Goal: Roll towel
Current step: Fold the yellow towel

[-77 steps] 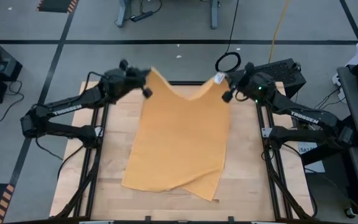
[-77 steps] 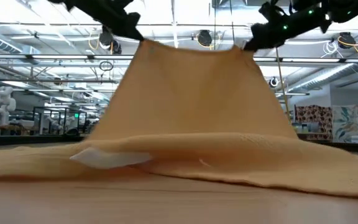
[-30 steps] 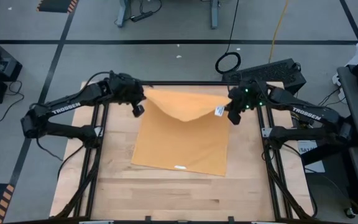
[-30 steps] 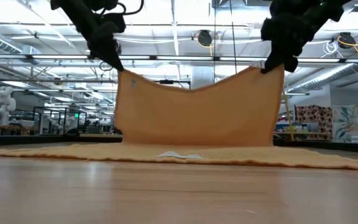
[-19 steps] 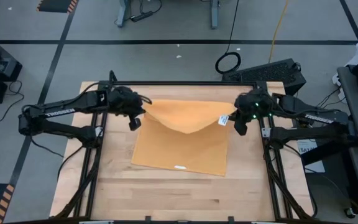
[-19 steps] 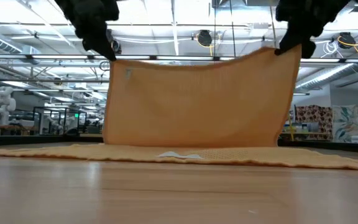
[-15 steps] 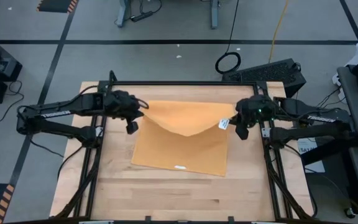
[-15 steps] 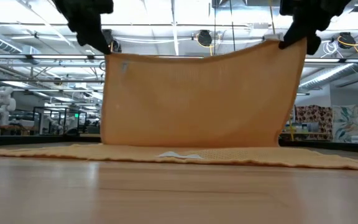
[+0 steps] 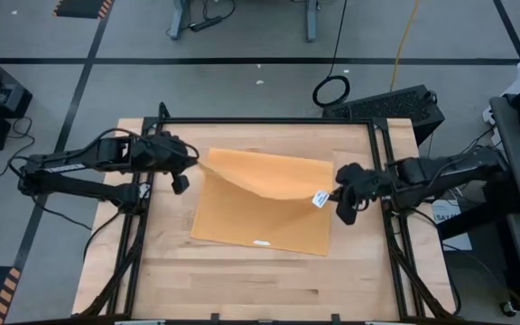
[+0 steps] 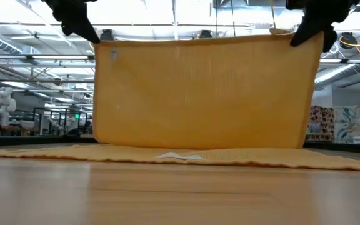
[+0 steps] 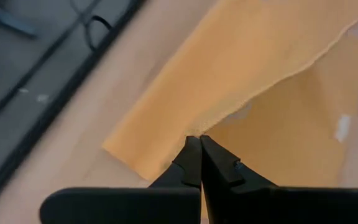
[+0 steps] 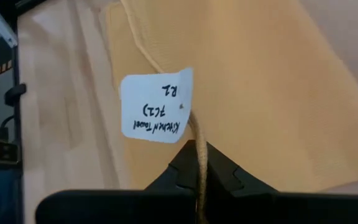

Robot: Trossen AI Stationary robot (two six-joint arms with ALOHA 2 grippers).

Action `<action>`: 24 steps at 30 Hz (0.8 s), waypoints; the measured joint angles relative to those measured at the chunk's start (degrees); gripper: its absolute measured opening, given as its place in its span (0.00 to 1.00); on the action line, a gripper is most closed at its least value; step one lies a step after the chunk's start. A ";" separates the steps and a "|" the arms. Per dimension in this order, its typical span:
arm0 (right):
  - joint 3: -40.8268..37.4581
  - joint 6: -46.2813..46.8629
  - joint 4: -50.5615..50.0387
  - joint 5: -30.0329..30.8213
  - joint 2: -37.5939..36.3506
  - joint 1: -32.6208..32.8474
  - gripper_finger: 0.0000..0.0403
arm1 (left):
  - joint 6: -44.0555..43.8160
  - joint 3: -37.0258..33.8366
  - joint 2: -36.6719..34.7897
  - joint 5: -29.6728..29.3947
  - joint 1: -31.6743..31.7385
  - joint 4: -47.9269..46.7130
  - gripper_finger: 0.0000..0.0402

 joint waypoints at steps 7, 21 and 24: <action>0.00 7.91 0.26 3.71 4.55 8.59 0.00 | -5.00 -0.01 0.73 4.90 -4.99 -4.66 0.00; 0.00 16.33 4.85 4.72 14.19 16.86 0.00 | -9.91 -0.01 2.74 4.84 -11.66 -6.77 0.00; 0.00 18.49 4.90 4.68 15.60 18.52 0.00 | -11.29 -0.01 4.50 4.84 -13.71 -7.07 0.00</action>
